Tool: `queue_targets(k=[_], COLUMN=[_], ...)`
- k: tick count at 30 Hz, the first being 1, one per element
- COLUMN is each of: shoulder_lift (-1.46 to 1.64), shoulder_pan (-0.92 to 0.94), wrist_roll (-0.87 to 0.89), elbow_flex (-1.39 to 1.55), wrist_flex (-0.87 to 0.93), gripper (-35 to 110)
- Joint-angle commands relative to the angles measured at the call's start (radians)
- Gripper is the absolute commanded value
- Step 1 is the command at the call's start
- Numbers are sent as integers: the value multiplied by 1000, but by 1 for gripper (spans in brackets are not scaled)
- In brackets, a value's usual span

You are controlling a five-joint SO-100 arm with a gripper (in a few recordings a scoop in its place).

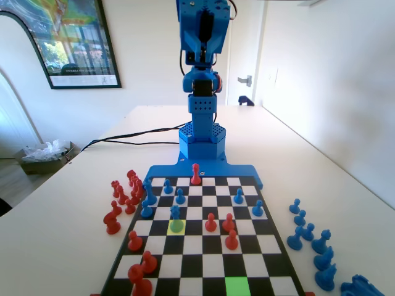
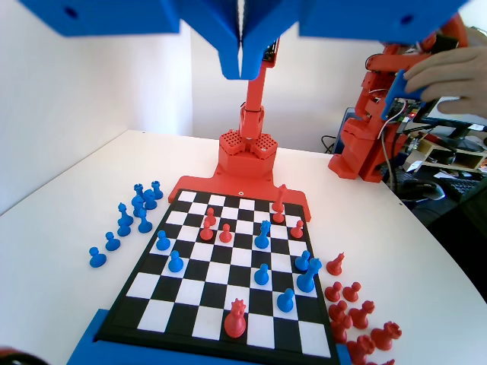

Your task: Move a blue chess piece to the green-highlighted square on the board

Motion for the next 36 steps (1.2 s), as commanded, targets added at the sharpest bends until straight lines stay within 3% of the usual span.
queue_targets(k=[1, 13, 19, 36], shoulder_lift=[-40, -545, -721, -1124], shoulder_pan=[-2, -3, 52, 175], wrist_roll=[17, 140, 140, 72], elbow_flex=[-54, -425, -431, -428], wrist_flex=[-8, -41, -146, -172], gripper=[1, 1, 1, 5])
